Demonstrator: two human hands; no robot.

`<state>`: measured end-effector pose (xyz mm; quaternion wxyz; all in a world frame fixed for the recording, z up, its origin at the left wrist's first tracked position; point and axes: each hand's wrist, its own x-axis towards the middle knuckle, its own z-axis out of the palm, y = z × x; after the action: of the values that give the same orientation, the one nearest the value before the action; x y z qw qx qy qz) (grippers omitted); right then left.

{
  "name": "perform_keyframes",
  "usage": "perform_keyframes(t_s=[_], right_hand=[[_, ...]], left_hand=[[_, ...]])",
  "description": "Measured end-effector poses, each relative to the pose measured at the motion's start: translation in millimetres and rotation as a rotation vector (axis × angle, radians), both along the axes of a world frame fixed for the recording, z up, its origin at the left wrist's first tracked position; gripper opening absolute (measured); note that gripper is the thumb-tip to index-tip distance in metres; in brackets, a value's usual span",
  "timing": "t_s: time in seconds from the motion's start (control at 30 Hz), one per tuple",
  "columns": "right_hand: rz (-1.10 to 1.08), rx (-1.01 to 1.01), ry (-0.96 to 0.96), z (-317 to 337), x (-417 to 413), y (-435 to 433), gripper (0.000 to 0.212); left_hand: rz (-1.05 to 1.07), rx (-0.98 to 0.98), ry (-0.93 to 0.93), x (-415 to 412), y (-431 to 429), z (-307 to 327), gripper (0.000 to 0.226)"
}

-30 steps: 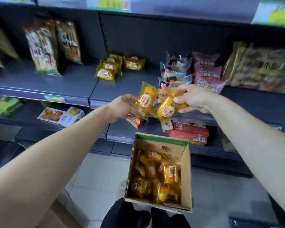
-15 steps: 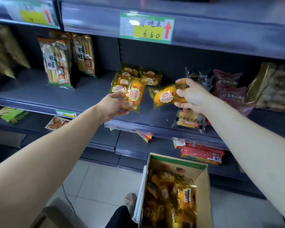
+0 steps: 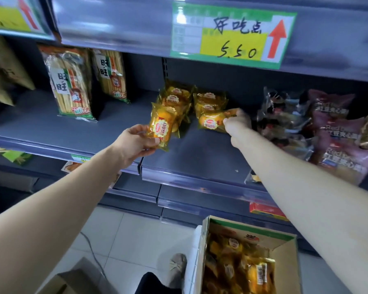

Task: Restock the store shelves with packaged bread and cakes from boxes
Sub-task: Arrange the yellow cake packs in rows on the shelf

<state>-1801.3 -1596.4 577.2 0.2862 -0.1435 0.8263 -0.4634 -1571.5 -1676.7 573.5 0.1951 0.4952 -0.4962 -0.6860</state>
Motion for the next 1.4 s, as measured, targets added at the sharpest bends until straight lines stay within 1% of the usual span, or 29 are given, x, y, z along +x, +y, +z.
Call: perform_keyframes(t_s=[0.13,0.23,0.37,0.53,0.6,0.67,0.73,0.83,0.9,0.97,1.07,1.2,1.4], right_hand=[[0.020,0.007,-0.084,-17,-3,-24,0.035],[-0.010,-0.005,-0.131,-25,-8,-35,0.034],[-0.077,-0.050,-0.104,-33,-15,-42,0.033],[-0.159,-0.097,-0.072,-41,-14,-40,0.033],[-0.180,-0.097,-0.068,-41,-14,-39,0.035],[-0.208,-0.094,-0.073,-39,-14,-35,0.038],[-0.152,-0.070,0.050,-32,-12,-29,0.040],[-0.035,-0.144,0.253,-13,-9,-18,0.040],[0.021,-0.168,0.323,0,-10,-11,0.038],[0.042,-0.186,0.365,9,-13,-3,0.035],[0.071,-0.219,0.422,18,-16,12,0.032],[0.118,-0.257,0.440,23,-20,34,0.031],[0.143,-0.298,0.409,19,-22,53,0.035]], left_hand=[[-0.082,-0.054,-0.027,-3,-15,-2,0.027],[-0.135,-0.085,-0.048,-8,-24,-1,0.027],[-0.201,-0.127,-0.100,-16,-34,-3,0.042],[-0.237,-0.167,-0.121,-28,-34,-2,0.035],[-0.246,-0.165,-0.130,-32,-33,-1,0.037],[-0.258,-0.164,-0.154,-36,-32,0,0.043],[-0.287,-0.183,-0.184,-41,-31,2,0.048],[-0.354,-0.198,-0.220,-53,-27,6,0.047],[-0.400,-0.206,-0.242,-64,-23,8,0.047],[-0.463,-0.269,-0.310,-77,-19,10,0.047],[-0.584,-0.478,-0.501,-99,-14,11,0.048],[-0.667,-0.560,-0.591,-131,-9,0,0.053],[-0.603,-0.757,-0.665,-156,-14,-18,0.049]])
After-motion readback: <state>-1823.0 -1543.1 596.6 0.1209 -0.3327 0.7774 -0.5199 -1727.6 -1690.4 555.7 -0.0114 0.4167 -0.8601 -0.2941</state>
